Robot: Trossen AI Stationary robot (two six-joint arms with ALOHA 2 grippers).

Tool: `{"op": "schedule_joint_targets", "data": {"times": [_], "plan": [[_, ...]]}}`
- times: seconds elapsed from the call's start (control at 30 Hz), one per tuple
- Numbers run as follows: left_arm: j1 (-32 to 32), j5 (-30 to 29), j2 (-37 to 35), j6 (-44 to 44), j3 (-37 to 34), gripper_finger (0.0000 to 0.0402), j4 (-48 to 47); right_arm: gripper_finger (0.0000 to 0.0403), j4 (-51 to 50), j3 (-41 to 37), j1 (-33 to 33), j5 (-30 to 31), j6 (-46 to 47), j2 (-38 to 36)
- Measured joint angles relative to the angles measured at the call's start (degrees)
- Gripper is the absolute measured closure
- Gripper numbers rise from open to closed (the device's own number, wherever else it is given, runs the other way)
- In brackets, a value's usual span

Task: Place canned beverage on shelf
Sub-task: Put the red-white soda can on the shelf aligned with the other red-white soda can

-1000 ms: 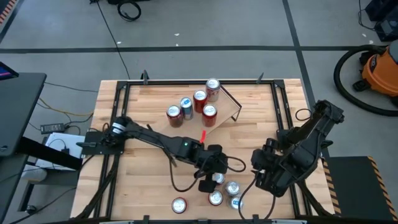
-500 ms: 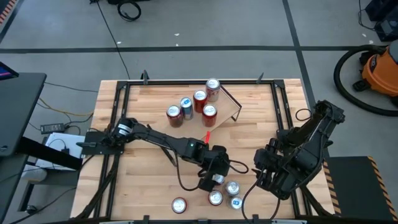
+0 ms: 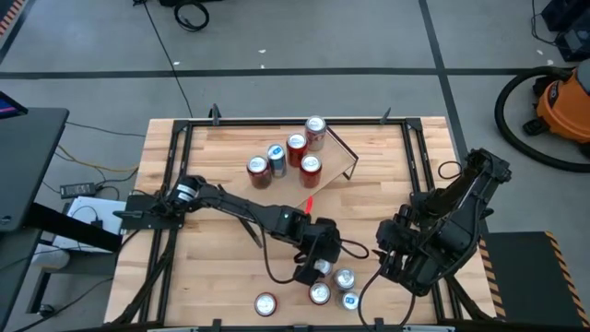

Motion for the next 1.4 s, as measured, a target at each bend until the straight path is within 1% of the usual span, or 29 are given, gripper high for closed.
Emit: {"op": "schedule_joint_targets", "data": {"times": [0.27, 0.5, 0.63, 0.7, 0.77, 0.93, 1.0, 1.07, 1.27, 1.4], "plan": [[1.74, -0.21, -0.52, -4.18, -0.17, 0.0006, -2.73, 0.0092, 0.13, 0.00, 0.00, 0.02, 0.02, 0.00], [3.43, -1.28, -2.00, -3.74, 1.26, 0.0006, -4.97, 0.0092, 0.55, 0.00, -0.02, 0.52, -0.02, 0.00], [3.39, 1.15, -2.34, -3.52, 2.27, 0.0006, -5.55, 0.0092, 0.91, 0.00, -0.02, 0.72, -0.04, 0.00], [3.05, 2.83, -2.32, -1.78, 2.25, 0.0006, -5.70, 0.0092, 0.96, 0.00, -0.02, 1.22, -0.02, 0.00], [2.41, 2.99, -2.32, 0.71, 2.25, 0.0006, -5.76, 0.0092, 1.26, 0.00, -0.02, 1.63, -0.04, 0.00], [1.43, 1.47, -1.81, 3.76, 2.01, 0.0006, -5.95, 0.0092, 1.44, 0.00, -0.02, 2.11, -0.06, 0.00], [1.45, 1.28, -1.88, 4.32, 0.93, 0.0006, -4.22, 0.0092, 1.49, 0.00, -0.02, 2.15, -0.04, 0.00], [1.51, 0.83, -1.86, 5.27, 0.09, 0.0006, -4.83, 0.0092, 1.56, 0.00, -0.02, 2.16, -0.04, 0.00], [1.51, 0.71, -1.84, 10.51, -0.37, 0.0006, -3.88, 0.0092, 1.95, 0.00, -0.02, 2.71, -0.01, 0.00], [1.63, 0.84, -1.85, 11.45, -0.37, 0.0006, -2.87, 0.0092, 2.57, 0.00, -0.02, 3.26, 0.00, 0.00]]}}
